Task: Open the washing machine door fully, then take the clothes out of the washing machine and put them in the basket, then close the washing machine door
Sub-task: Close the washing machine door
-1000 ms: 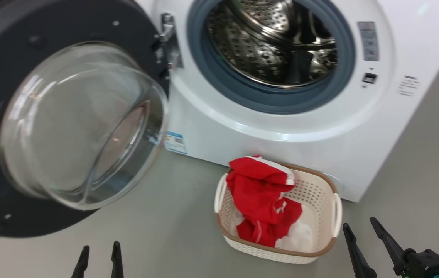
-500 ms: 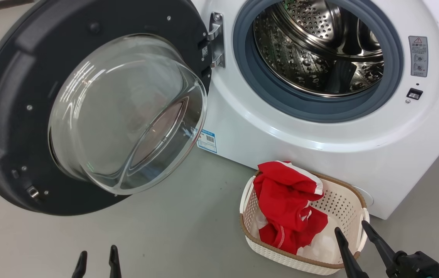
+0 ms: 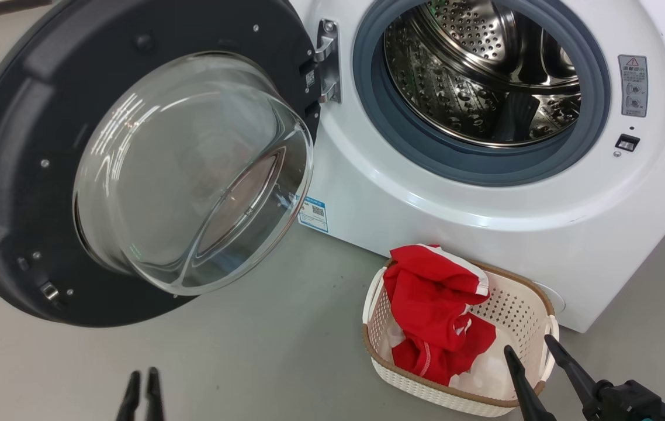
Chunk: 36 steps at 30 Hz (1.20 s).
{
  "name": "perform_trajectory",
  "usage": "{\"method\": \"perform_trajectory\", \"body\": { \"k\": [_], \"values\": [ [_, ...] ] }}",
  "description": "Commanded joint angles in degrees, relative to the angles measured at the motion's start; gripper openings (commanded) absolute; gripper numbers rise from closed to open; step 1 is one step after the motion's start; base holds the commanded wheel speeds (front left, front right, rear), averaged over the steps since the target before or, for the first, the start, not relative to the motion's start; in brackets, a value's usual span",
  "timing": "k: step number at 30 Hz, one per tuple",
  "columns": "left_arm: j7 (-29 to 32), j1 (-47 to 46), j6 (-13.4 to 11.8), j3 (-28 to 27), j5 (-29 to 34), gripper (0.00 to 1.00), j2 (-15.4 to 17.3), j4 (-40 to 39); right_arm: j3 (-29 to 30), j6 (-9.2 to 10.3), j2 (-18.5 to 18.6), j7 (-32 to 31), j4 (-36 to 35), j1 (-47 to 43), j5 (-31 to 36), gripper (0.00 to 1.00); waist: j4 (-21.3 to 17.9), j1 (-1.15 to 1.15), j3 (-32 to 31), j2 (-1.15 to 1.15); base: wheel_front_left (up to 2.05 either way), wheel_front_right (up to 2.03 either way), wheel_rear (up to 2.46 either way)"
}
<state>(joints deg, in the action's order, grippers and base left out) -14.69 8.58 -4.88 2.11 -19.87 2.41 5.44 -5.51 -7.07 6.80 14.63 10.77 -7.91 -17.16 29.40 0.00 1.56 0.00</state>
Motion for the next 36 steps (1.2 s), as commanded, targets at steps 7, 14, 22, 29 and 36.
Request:
{"method": "perform_trajectory", "body": {
  "k": [7, 14, 22, 29, 36],
  "values": [
    [-0.3, -7.2, 3.3, -7.1, 0.4, 0.0, 0.5, -7.1, -0.3, -0.42, 0.6, 0.4, -1.6, 1.8, 0.3, 1.0, -0.1, 0.0, 0.5, 0.0, 0.0, 0.0, 0.0],
    [-0.3, -20.1, 9.0, -16.7, 6.0, 0.0, 0.9, -11.7, -0.1, -0.42, 1.1, 0.4, -1.9, 1.4, 0.4, 1.0, 0.0, 0.0, 1.3, 0.0, 0.0, 0.0, 0.0],
    [-0.3, -36.0, 12.0, -21.3, 6.4, 0.0, 6.5, -8.2, 0.7, -0.42, 1.5, 0.4, -2.2, 1.1, 0.4, 1.0, -0.2, 0.0, 1.7, 0.0, 0.0, 0.0, 0.0],
    [-0.3, -47.2, 12.3, -20.7, 2.5, 0.0, 13.1, 3.0, 1.4, -0.42, 1.2, 0.4, -2.5, 0.4, 0.7, 1.0, -0.3, 0.0, 1.3, 0.0, 0.0, 0.0, 0.0],
    [3.6, -57.8, 12.4, -19.7, -10.8, 0.0, 20.0, 23.0, 1.0, -0.42, 1.0, 0.4, -2.6, 0.4, 0.8, 1.0, -1.3, 0.0, 1.5, 0.0, 0.0, 0.0, 0.0]
  ]
}}
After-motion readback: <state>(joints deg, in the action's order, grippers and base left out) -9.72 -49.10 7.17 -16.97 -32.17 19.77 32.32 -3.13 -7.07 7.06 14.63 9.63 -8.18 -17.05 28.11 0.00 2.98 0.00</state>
